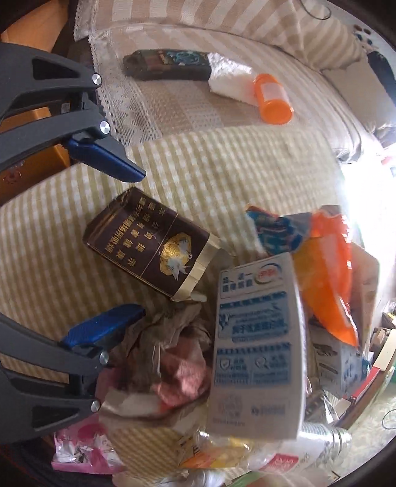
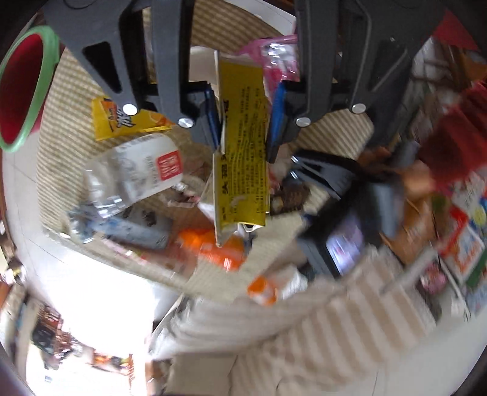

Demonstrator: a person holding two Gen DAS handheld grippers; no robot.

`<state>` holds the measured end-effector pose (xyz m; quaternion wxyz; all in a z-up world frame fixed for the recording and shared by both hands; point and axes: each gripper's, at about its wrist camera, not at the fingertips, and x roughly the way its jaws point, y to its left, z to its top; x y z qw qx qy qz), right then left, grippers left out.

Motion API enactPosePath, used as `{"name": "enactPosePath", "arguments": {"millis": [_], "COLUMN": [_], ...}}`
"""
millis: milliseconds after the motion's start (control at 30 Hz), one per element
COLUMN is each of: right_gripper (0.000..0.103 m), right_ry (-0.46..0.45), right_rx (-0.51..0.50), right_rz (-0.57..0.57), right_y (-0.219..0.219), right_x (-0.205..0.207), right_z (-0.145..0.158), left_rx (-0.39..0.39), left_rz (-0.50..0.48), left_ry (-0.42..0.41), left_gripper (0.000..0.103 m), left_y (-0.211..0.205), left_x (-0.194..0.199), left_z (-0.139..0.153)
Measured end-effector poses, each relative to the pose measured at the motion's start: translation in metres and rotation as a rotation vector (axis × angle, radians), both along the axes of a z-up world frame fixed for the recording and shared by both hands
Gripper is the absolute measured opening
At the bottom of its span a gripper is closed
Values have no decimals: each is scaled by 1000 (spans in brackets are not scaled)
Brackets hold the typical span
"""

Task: Collect trash
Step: 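Grasp the brown cigarette box with the left tool while the right tool grasps yellow cardboard packaging, then carry both items over the green-rimmed bin and open both tools to drop them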

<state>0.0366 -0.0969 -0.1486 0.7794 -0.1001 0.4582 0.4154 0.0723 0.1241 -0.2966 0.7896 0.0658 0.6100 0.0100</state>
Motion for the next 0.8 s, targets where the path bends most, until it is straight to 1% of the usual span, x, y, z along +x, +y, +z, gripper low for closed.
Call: {"name": "enactPosePath", "arguments": {"millis": [33,67,100,133,200,367,500,633,800], "right_gripper": [29,29,28,29,29,29,29,29,28], "right_ry": [-5,-10,-15,-21,-34,-66,-77,-93,-98], "right_rx": [22,41,61,82,111,168,194,231,266], "right_rz": [-20,-41,-61,-81,-117,-177,-210,-254,-310], "right_y": [-5,-10,-15,-19,-24,-35,-48,-61,-82], "right_x": [-1,-1,-3,-3,0,2,5,5,8], "right_z": [5,10,14,18,24,40,50,57,61], "left_rx": [0,3,-18,-38,-46,-61,-85,-128,-183], "left_rz": [10,20,34,53,73,124,169,214,232], "left_ry": [-1,-3,-21,-26,-39,-94,-182,-296,-425], "left_gripper": [70,64,59,59,52,47,44,44,44], "left_y": [0,0,2,4,5,6,2,1,-13], "left_x": [0,0,-1,-1,-2,-9,-21,-33,-44], "left_z": [-3,-6,-5,-5,-5,5,31,70,115]}}
